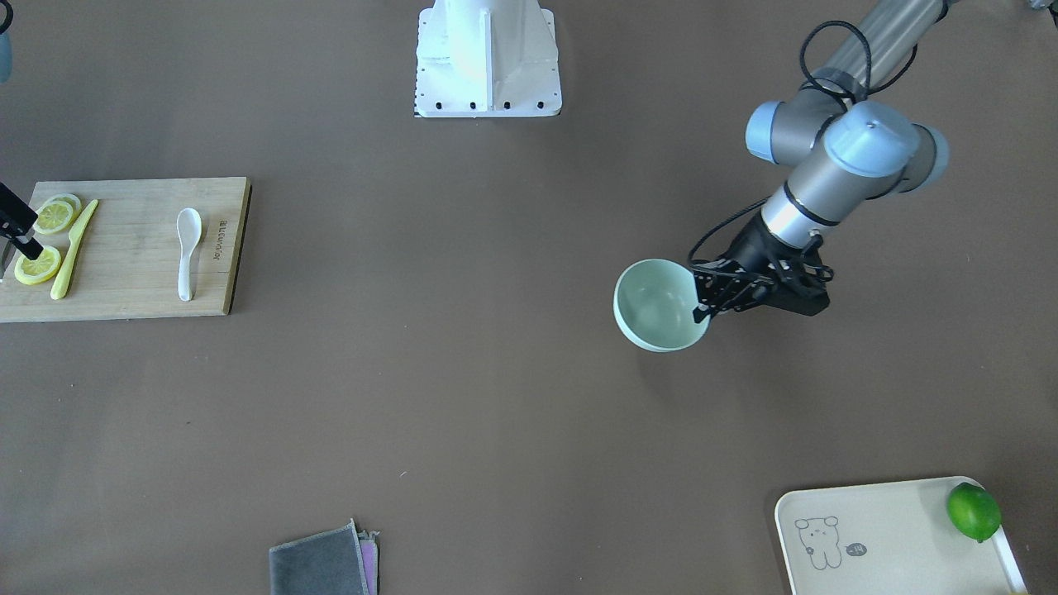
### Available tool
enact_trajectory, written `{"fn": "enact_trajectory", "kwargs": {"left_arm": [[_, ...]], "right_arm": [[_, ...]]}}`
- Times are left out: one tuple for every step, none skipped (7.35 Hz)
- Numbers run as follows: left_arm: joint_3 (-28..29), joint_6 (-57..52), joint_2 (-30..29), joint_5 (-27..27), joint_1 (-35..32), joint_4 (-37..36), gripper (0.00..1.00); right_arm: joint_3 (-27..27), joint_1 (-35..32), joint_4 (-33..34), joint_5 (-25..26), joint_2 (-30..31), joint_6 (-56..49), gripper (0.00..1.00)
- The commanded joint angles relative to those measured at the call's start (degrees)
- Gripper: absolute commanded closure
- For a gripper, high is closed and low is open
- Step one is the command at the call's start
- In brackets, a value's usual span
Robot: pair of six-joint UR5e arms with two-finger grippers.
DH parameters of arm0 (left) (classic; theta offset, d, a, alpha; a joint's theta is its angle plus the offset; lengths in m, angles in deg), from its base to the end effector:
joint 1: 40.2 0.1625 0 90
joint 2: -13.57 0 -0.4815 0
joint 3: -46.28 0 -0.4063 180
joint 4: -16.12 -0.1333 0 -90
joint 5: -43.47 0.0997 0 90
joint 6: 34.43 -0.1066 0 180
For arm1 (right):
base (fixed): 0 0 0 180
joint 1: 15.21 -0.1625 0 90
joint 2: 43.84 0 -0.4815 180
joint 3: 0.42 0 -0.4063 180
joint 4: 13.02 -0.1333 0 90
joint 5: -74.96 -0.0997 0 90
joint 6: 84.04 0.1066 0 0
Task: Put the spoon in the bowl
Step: 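Push the pale green bowl with the left gripper toward the table center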
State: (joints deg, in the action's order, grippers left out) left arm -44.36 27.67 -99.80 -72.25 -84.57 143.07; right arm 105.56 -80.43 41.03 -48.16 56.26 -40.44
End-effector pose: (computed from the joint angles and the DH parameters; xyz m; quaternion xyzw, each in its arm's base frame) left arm 0.4356 -0.5479 0.3986 0.1367 0.5125 -0.0086 0.8477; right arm -0.1220 -0.4433 0.5949 0.1334 -0.4125 0.0460 0.9000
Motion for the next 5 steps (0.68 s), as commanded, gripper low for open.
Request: {"fn": "enact_trajectory", "kwargs": {"left_arm": [[-1.38,5.10,-6.93,6.36,7.69,-8.81,1.00],[-0.34,6.52,-9.30,10.21,11.11,-9.78,1.00],[1.33,6.54,-10.89,11.73,12.02,-10.40,1.00],[2.04,6.54,-10.99,11.92,12.12,-10.40,1.00],[2.05,6.45,-10.99,11.92,12.12,-10.40,0.87]], "right_arm": [[-0.07,0.00,0.00,0.07,-0.07,0.00,0.00],[-0.07,0.09,0.08,0.07,-0.16,0.00,0.00],[-0.07,0.00,0.09,0.07,-0.08,0.00,0.00],[-0.07,0.09,0.00,-0.02,-0.07,0.17,0.00],[0.02,0.09,0.00,-0.02,-0.16,0.26,0.00]]}}
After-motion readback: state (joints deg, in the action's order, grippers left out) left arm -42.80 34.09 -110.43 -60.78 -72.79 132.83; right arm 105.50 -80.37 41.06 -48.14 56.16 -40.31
